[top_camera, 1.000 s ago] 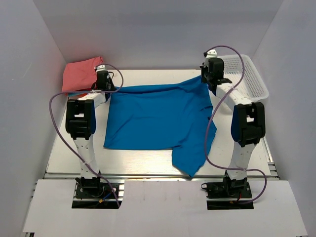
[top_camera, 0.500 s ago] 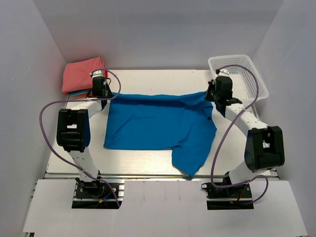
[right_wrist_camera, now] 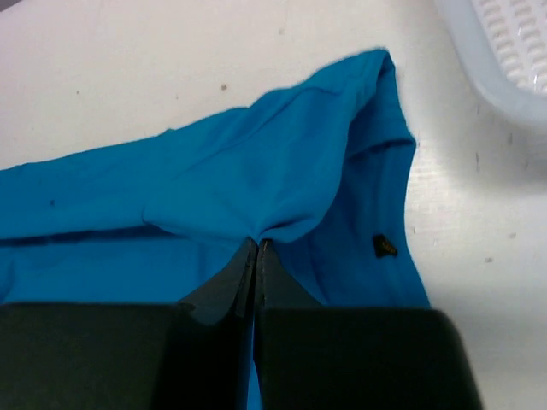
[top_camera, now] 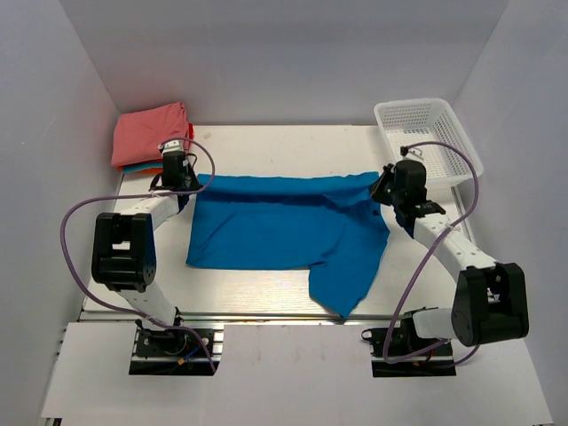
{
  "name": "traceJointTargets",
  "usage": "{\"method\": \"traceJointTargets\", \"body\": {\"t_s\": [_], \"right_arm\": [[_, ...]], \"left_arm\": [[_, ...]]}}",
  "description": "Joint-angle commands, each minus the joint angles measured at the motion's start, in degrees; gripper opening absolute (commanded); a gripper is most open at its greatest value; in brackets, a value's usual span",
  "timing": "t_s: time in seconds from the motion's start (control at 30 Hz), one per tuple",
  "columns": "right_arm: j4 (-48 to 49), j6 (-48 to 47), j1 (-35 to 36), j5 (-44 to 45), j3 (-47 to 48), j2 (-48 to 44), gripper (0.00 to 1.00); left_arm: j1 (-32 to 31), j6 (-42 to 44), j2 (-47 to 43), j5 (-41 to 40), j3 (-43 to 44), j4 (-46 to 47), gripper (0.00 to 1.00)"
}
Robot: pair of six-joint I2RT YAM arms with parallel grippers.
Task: Fold and stack the t-shirts
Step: Fold the flattened tshirt in 1/3 of the way
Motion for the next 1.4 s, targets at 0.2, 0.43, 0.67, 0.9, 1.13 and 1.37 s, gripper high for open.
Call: {"method": "traceJointTargets", "body": {"t_s": [0.2,0.43,0.67,0.9,1.13,1.37], "right_arm": [[-0.83,12.26,0.07,-0.62,-9.28,-4.22,0.0],[-5.57,14.56,0.07,5.52,-15.27,-3.43,0.29],[-7.51,9.29,0.16,8.17,-11.85,-1.41,0.52],[-3.48,2.96,0.25,4.05,-4.83,-2.55,0.9],[3.2,2.78,0.6,-1.75,2.38,6.57,0.9],[2.16,1.29,0.86,-2.39,11.88,20.02,0.9]], "left_arm": [[-0.07,-1.56,-4.92,1.41,-4.82,-2.08,0.0],[-0.68,-4.12,-3.6,2.47,-5.17,-9.81,0.01],[0.11,-7.19,-4.83,-2.09,-3.25,-16.05,0.58],[-0.51,-4.49,-6.85,2.01,2.73,-20.29,1.0],[-1.03,-1.66,-5.46,16.43,5.19,-9.04,1.0],[-1.03,2.12,11.23,30.94,15.72,-5.6,1.0]]}}
